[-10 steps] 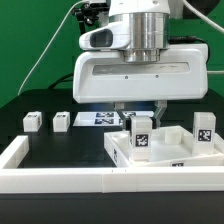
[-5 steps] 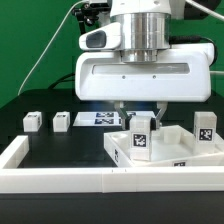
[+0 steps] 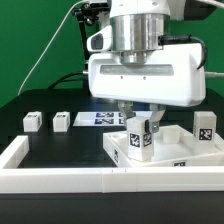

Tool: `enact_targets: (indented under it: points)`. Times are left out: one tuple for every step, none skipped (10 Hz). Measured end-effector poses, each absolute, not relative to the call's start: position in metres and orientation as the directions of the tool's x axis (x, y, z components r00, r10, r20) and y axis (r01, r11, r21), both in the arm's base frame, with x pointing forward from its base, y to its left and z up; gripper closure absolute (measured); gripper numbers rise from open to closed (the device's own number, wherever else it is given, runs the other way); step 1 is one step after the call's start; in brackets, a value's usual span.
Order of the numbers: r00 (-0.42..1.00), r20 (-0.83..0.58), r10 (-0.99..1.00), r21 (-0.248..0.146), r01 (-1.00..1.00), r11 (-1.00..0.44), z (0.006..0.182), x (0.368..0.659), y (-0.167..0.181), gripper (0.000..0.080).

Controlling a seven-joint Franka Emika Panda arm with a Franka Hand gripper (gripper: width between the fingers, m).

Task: Assemble square table

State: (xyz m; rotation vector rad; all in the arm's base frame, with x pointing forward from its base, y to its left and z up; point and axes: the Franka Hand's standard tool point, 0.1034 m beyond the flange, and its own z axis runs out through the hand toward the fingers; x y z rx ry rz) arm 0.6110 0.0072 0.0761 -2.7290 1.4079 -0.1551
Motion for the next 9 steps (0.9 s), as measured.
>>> enact_targets:
  points:
    - [0.460, 0.031, -0.888, -0.109, -0.881, -0.460, 0.0760, 0.6103, 0.0084, 0.0508]
    - [0.431, 0.023, -0.902, -0.108, -0.896, -0.431, 0.0759, 0.6105, 0.0084, 0.0508]
    - [0.346, 0.001, -0.938, -0.115, -0.932, -0.344, 0.0760, 0.6104, 0.0080, 0.0508]
    - [0.308, -0.004, -0.951, -0.115, -0.945, -0.306, 0.0760, 0.6104, 0.0084, 0.0508]
    - [0.287, -0.007, -0.958, -0.116, -0.952, -0.284, 0.0759, 0.6104, 0.0084, 0.0508]
    - [0.314, -0.003, -0.949, -0.116, -0.943, -0.312, 0.0759, 0.6104, 0.0085, 0.0508]
    - [0.347, 0.001, -0.938, -0.117, -0.931, -0.345, 0.0759, 0.6104, 0.0085, 0.0351]
    - [0.395, 0.010, -0.918, -0.120, -0.911, -0.394, 0.0760, 0.6108, 0.0078, 0.0226]
    - [0.464, 0.019, -0.886, -0.116, -0.879, -0.463, 0.0759, 0.6107, 0.0093, 0.0226]
